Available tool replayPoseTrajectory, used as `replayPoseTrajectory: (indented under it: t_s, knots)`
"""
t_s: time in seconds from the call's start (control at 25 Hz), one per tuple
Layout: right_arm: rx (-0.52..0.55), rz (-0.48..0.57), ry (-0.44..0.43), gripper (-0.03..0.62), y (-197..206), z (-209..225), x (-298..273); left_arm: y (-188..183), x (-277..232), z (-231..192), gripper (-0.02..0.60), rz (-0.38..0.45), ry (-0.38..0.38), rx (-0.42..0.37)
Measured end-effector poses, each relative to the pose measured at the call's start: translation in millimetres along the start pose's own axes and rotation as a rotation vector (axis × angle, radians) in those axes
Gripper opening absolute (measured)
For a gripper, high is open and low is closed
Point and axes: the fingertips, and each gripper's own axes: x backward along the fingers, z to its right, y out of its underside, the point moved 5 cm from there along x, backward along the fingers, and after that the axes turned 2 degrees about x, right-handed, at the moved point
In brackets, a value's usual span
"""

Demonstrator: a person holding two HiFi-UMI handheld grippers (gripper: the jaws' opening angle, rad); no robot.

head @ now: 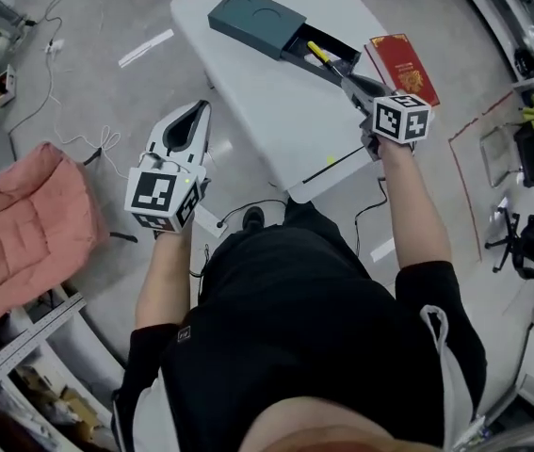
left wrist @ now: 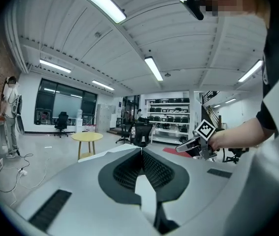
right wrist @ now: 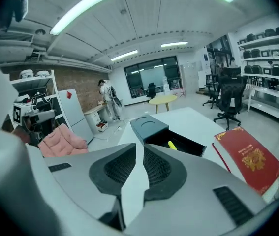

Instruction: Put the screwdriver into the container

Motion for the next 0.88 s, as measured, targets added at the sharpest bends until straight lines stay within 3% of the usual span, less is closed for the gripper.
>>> replayPoseTrajectory:
  t_s: [0.32,0.52,0.88]
  knots:
    - [-0.046,0.182,0.013,0.057,6.3,-48.4,102.4,-7.9,9.7,28.0,0.017,0.018,0.096,-0.02]
    - [-0.088,0.327,-0.025,0.055,6.1,-62.5,169.5,-17.6,4.5,61.9,0.017,0.023,0.144,-0.037]
    - [-0.058,0.545,-0.052,0.046,23.7,-65.4,291.8,-41.1,1.7,140.5,0.017,0.04,0.159,-0.072]
